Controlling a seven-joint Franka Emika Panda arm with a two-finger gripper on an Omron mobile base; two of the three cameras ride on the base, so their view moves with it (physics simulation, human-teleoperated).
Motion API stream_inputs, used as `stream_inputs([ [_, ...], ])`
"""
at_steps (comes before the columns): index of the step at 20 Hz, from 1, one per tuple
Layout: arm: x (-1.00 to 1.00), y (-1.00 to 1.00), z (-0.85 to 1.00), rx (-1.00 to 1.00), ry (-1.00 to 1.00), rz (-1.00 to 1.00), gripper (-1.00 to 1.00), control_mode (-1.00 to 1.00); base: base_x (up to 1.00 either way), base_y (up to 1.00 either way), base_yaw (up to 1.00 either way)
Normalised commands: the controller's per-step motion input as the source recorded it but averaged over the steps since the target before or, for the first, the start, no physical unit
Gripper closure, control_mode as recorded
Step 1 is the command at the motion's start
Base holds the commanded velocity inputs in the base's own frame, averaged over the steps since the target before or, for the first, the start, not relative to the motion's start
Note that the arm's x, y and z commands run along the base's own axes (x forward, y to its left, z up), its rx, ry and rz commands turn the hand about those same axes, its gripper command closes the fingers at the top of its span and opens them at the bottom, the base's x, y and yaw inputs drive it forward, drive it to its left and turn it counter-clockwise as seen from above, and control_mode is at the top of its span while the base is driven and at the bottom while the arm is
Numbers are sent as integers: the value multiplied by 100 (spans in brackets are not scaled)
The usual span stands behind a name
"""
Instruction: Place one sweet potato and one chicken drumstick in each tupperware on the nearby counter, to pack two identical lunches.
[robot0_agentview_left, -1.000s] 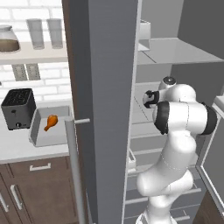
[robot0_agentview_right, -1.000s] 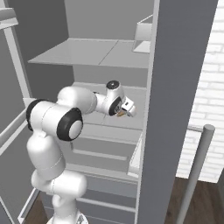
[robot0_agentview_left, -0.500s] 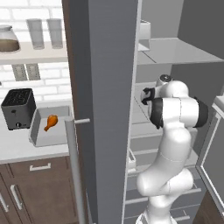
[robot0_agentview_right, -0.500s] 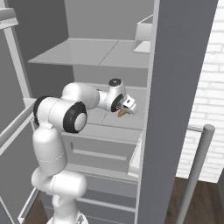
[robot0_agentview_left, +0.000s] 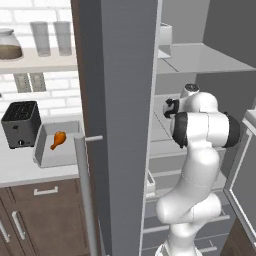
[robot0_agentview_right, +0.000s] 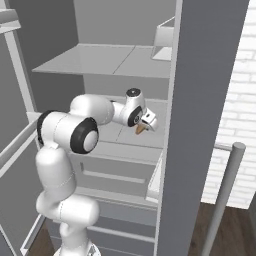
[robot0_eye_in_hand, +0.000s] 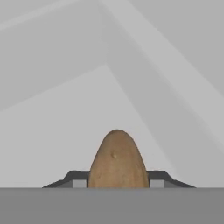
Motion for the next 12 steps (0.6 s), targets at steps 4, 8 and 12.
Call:
stream_inputs([
  [4,-85,0,43,0,0,0,100,-100,0,0,0],
  [8,-99,0,68,0,-1,3,100,-100,0,0,0],
  [12,-100,20,58,3,-4,0,100,-100,0,0,0],
])
